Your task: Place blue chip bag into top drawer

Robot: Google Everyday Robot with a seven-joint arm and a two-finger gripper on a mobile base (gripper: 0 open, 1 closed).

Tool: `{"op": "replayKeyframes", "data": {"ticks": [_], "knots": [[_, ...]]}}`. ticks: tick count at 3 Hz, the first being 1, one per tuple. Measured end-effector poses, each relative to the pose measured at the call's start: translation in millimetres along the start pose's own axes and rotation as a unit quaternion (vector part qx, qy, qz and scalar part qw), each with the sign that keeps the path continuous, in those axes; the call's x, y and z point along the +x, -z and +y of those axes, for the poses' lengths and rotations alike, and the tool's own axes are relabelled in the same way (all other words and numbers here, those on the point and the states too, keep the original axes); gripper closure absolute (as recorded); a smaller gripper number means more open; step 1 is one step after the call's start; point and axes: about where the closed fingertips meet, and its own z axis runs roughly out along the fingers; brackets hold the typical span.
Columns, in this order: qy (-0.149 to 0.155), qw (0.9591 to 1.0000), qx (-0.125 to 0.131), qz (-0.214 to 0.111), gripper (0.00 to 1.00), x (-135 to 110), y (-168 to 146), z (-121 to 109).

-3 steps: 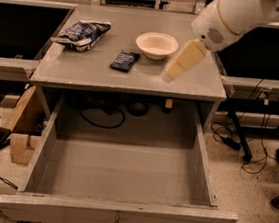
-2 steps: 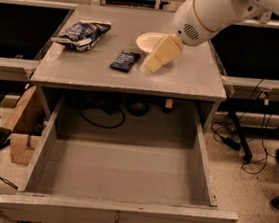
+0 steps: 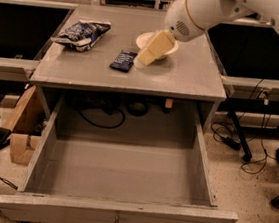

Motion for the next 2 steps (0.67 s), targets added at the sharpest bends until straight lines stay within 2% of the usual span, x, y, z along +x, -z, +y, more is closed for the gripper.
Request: {"op": "replayKeyframes", "data": {"ticks": [1, 2], "knots": [[0.010, 0.9979, 0.031, -0.056, 0.00, -49.2, -55.2, -45.2], [0.013, 0.9953, 0.060, -0.074, 0.00, -84.7, -98.2, -77.7]]}}
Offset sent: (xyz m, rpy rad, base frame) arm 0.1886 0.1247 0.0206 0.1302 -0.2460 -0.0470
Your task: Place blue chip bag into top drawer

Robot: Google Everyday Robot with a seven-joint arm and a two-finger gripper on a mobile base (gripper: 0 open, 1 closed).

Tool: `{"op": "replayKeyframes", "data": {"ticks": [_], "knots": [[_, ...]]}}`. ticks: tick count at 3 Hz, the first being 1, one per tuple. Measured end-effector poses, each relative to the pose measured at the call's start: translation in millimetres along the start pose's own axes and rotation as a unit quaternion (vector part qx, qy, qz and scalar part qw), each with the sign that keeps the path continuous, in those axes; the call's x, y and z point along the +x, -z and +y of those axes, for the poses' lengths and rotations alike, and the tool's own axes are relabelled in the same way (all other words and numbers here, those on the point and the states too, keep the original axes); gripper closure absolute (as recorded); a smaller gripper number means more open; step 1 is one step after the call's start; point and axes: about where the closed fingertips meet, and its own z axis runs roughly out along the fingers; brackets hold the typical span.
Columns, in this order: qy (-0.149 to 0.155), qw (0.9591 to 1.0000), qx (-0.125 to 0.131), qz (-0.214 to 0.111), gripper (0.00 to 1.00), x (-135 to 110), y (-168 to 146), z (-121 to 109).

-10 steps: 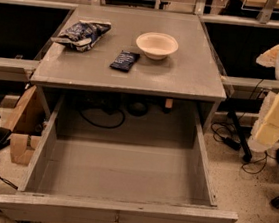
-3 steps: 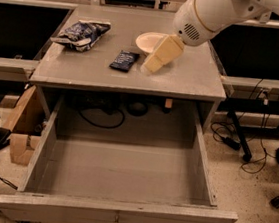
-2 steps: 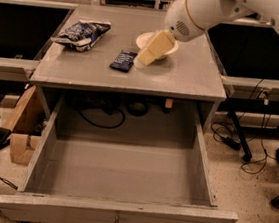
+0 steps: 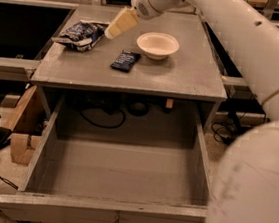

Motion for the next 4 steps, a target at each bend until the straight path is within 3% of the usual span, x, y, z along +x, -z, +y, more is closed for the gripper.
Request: {"op": "replayKeyframes", "data": {"ticks": [1, 2, 4], "knots": [[0.006, 0.9998, -0.004, -0.020, 0.00, -33.8, -56.1, -8.5], [0.006, 0.9998, -0.005, -0.019, 0.00, -32.6, -56.6, -7.6], [0.003, 0.9980, -0.048, -0.042, 0.00, -50.8, -127.0, 15.5]]}}
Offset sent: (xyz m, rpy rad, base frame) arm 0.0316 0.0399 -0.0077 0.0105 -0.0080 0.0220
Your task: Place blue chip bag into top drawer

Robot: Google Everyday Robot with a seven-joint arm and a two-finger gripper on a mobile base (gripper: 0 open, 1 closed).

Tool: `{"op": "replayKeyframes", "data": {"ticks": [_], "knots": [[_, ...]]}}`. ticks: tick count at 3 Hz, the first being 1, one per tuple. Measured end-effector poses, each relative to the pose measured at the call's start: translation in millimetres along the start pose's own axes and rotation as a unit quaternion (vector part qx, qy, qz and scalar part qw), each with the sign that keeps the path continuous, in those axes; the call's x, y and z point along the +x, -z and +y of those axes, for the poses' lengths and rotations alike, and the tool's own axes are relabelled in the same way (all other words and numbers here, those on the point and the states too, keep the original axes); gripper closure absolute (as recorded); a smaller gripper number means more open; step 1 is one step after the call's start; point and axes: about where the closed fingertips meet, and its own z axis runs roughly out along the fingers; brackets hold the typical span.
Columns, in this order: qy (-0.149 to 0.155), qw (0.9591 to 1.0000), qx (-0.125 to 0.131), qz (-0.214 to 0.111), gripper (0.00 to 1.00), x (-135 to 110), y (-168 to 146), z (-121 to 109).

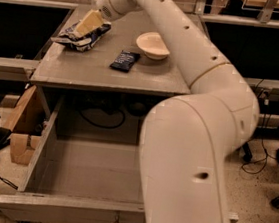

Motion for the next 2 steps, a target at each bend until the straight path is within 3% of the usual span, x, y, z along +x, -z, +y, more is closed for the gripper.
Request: {"op": "replayKeyframes", "data": {"ticks": [1, 2], "knots": [[-0.003, 0.9998, -0.018, 0.010, 0.00, -3.7, -44.7, 13.3], [-0.021, 0.9983, -0.042, 0.035, 0.04, 11.5, -93.3, 28.6]]}}
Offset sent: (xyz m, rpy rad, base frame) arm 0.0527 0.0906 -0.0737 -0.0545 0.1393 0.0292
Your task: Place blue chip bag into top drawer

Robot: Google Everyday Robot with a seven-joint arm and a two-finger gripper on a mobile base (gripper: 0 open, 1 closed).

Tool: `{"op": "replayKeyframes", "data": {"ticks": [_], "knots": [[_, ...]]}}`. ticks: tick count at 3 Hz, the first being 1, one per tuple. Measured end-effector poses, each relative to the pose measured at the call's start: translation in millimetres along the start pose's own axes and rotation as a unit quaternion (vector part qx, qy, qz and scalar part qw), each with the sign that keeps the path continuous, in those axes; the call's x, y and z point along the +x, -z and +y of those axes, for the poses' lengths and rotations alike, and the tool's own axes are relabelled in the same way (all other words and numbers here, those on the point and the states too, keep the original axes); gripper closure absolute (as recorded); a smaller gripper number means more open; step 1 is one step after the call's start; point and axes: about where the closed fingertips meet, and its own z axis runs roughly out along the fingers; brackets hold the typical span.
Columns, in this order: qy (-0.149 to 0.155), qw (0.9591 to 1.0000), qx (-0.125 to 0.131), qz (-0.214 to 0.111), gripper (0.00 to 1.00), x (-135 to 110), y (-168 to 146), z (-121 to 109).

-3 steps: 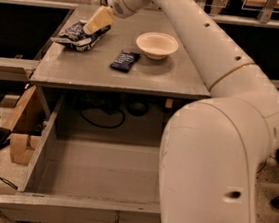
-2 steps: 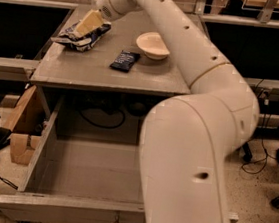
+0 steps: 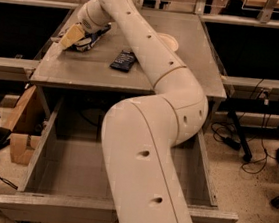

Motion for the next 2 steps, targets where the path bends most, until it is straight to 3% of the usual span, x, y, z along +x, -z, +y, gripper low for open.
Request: {"op": "replayKeyframes", "data": {"ticks": [1, 2], "knots": [[-0.017, 0.9997, -0.010, 0.017, 0.27, 14.0, -23.4, 4.1], [-0.018, 0.9996, -0.010, 0.018, 0.50, 14.8, -24.5, 3.8]]}}
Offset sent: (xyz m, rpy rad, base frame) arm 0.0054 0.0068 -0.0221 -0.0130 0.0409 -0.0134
